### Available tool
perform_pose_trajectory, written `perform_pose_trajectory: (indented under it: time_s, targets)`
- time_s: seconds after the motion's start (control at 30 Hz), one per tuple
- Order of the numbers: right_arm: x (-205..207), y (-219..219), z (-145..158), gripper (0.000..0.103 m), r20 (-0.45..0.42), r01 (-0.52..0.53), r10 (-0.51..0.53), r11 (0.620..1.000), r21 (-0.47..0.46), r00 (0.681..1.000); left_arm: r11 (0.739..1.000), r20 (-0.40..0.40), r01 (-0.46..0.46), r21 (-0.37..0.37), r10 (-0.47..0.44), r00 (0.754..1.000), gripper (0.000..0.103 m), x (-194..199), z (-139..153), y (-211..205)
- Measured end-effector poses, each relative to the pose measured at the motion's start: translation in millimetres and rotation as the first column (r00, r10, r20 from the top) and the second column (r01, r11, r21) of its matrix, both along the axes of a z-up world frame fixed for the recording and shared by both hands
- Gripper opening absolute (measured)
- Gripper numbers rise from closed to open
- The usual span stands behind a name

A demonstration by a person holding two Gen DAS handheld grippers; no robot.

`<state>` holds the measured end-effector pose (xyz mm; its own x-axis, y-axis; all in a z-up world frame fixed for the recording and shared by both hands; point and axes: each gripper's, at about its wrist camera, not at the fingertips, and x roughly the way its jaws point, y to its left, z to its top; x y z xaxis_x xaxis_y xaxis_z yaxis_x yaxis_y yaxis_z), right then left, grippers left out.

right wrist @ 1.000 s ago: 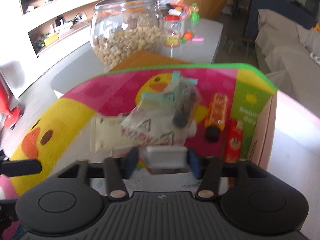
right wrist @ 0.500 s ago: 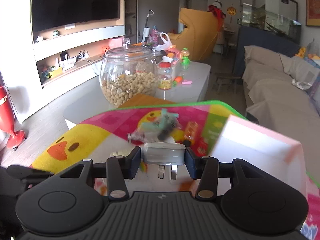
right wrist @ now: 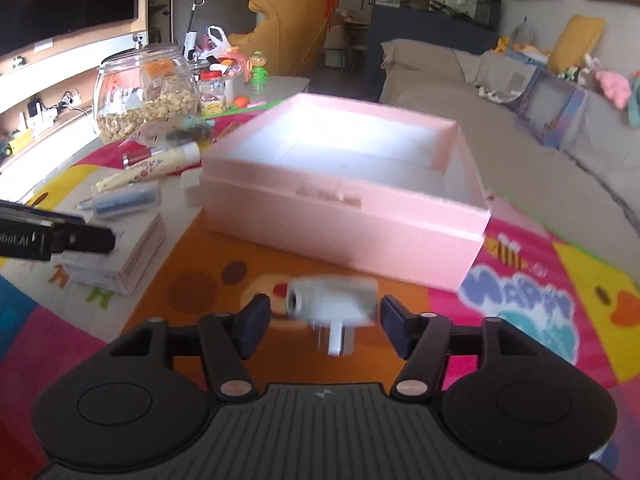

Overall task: Organize rigid objects
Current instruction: 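Carry the plug charger toward the pink box while the left gripper grasps the white cable box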

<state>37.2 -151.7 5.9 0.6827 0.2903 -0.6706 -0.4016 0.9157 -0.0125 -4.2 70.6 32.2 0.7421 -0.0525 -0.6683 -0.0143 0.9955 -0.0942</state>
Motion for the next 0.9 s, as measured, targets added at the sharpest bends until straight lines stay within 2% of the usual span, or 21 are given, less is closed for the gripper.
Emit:
perform_pose_trajectory:
  time_s: [0.1, 0.2, 0.3, 0.4, 0.47, 0.53, 0.6, 0.7, 0.83, 0.9]
  targets:
    - [-4, -1, -1, 0.068, 0.016, 0.001, -0.001, 1.0, 0.016, 1.0, 0.998, 0.025, -0.012, 0.065, 0.01, 1.0, 0.056, -2, 4, -12]
    - [-4, -3, -3, 0.069, 0.005, 0.008, -0.008, 1.0, 0.029, 1.0, 0.997, 0.053, -0.018, 0.071, 0.014, 0.999, 0.056, -5, 7, -19]
    - [-3, -4, -3, 0.07, -0.002, 0.013, -0.013, 0.999, 0.037, 1.0, 0.995, 0.02, 0.022, 0.098, -0.024, 1.0, 0.056, -3, 2, -31]
    - [-4, -4, -2, 0.071, 0.003, 0.014, -0.015, 0.999, 0.043, 1.0, 0.985, 0.001, 0.061, 0.161, -0.062, 0.998, 0.061, 0, -4, -46]
    - [-4, -6, -2, 0.071, 0.0, 0.016, -0.016, 0.998, 0.053, 1.0, 0.977, -0.011, 0.091, 0.194, -0.091, 0.996, 0.072, 1, -6, -55]
    - [-3, -6, -2, 0.071, -0.003, 0.016, -0.016, 0.998, 0.053, 1.0, 0.977, -0.008, 0.104, 0.186, -0.104, 0.994, 0.085, 1, -10, -58]
    - [-3, -5, -2, 0.071, 0.0, 0.014, -0.014, 0.999, 0.05, 1.0, 0.977, -0.004, 0.117, 0.177, -0.119, 0.993, 0.09, 0, -13, -60]
    - [-4, -5, -2, 0.071, -0.001, 0.014, -0.014, 0.999, 0.048, 1.0, 0.99, 0.019, 0.098, 0.101, -0.101, 0.995, 0.088, -4, -9, -50]
    - [-4, -3, -3, 0.073, 0.0, 0.009, -0.009, 0.999, 0.037, 1.0, 0.992, 0.035, -0.033, 0.119, 0.029, 0.999, 0.085, -2, -8, -33]
    - [-5, -2, -3, 0.073, 0.0, 0.007, -0.007, 0.999, 0.034, 1.0, 0.996, 0.01, -0.065, 0.054, 0.065, 0.998, 0.085, 3, -10, -23]
